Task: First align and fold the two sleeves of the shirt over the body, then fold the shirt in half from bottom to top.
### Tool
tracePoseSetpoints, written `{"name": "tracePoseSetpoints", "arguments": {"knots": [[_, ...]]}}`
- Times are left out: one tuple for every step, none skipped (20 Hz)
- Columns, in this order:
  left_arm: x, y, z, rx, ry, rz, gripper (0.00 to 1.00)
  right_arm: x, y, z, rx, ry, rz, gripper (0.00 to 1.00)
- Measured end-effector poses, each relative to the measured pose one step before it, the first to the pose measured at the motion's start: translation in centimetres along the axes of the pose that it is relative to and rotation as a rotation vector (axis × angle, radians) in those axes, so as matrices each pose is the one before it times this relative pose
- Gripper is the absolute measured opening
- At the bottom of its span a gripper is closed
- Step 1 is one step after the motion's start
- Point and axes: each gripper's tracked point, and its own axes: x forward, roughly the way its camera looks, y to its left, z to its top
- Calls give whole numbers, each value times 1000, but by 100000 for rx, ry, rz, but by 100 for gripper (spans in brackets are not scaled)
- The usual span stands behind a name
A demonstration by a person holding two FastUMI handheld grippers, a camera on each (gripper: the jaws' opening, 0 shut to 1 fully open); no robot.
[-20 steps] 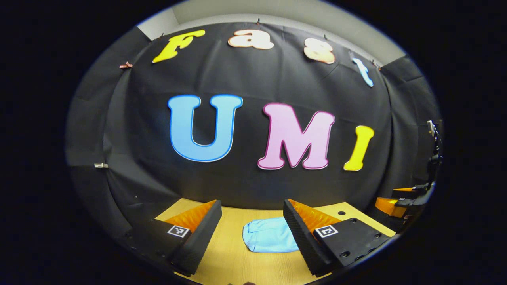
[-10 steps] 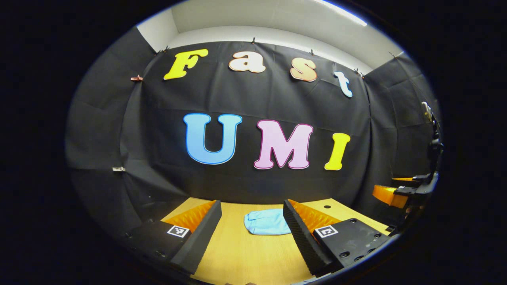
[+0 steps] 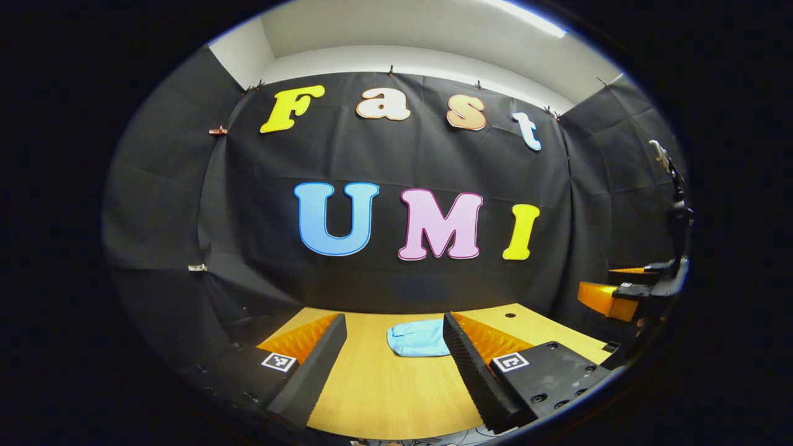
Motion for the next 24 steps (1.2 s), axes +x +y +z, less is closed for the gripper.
{"name": "tracePoseSetpoints", "arguments": {"knots": [[17,60,-140,259,-112,39,99,172,78,475,1267,-932,-323,98],[-21,113,170,-143,-159,72,99,84,23,344,772,-929,-244,98],[49,8,-172,-253,145,46,99,145,34,49,151,-626,-20,98],[-25,57,-75,-68,205,161,99,89,155,25,-273,-291,234,98],[-55,188,-68,176,382,232,99,9,57,-106,-257,-82,433,98],[-12,93,-40,419,321,442,99,-55,134,4,-129,-78,380,98],[9,108,-129,388,201,278,99,78,-42,-87,-74,-70,314,98],[-86,-33,13,291,177,-13,99,131,108,-79,33,-10,504,95],[1,-45,-55,170,269,-43,99,165,85,54,-188,-77,716,100],[-9,-5,-11,-170,403,-276,99,200,9,81,-273,-373,504,98],[31,-34,-131,-528,285,-267,99,221,28,249,-247,-643,358,95],[5,37,84,-265,244,-188,99,304,-113,249,-120,-417,16,95],[-16,-16,-36,337,271,32,99,95,17,181,248,-636,100,98],[0,186,50,515,41,441,99,54,4,97,408,-609,79,95],[-51,18,114,238,-290,262,99,-2,-26,21,194,-345,88,98],[-11,-73,60,-100,-171,4,99,-127,-8,-25,-90,-51,132,100],[-25,-92,-76,-80,-27,37,100,-152,2,-12,-233,52,127,100],[-81,-105,-48,9,132,-5,99,-199,6,-134,-370,311,209,100],[3,115,-21,210,67,-75,99,-25,-79,-349,-387,447,214,100],[-78,78,14,395,172,141,99,-91,49,-188,-249,589,327,100],[-104,-34,-56,408,116,82,99,7,55,-267,-174,668,401,98],[-86,-75,-27,320,109,-33,99,-65,89,-144,-142,499,355,98],[-104,109,-24,183,19,96,99,-42,34,52,-105,145,212,98],[-32,-76,77,90,-114,-125,99,-42,52,-72,-133,180,328,98]]}}
